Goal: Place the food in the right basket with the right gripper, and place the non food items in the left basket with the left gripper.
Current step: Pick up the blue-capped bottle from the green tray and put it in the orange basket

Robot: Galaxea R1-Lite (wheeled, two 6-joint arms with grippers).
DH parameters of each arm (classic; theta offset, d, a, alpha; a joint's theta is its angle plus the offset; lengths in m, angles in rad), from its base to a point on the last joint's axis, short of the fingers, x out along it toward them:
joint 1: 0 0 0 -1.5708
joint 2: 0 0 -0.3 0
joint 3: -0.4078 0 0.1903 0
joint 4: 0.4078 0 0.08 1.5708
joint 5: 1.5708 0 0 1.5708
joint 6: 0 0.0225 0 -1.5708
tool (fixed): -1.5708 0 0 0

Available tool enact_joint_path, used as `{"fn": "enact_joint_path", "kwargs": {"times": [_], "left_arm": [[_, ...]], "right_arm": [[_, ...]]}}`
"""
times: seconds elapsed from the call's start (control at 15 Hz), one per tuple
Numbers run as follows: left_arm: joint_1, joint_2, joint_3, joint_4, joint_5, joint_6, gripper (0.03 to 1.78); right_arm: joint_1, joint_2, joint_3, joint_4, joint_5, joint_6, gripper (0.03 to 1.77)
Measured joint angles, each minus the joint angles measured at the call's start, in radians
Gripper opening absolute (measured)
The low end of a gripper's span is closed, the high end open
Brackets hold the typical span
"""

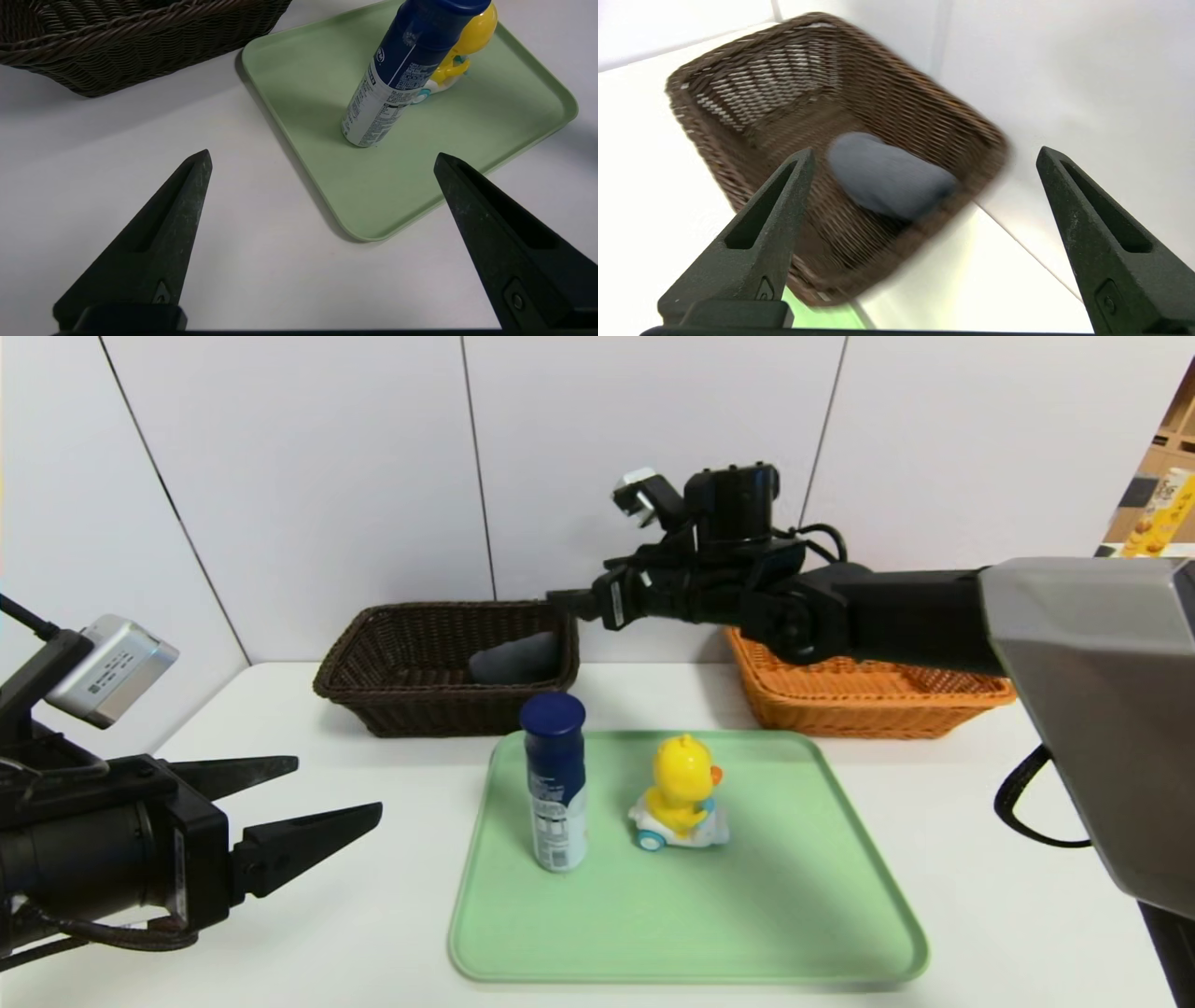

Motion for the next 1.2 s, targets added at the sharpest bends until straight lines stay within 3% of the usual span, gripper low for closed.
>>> {"fn": "enact_joint_path", "kwargs": {"times": [0.67,1.2], "left_arm": [[-0.001,0.011,-0.019,0.000,-0.005,-0.009,1.69],[-0.003,0.029,-0.079,0.001,-0.011,-0.007,1.69]], "right_arm": [[-0.233,-0.267,0.004,0.507,-0.014,0.106,1.69],[-0.341,-0.489,0.019,0.922,-0.017,0.191,1.69]]}}
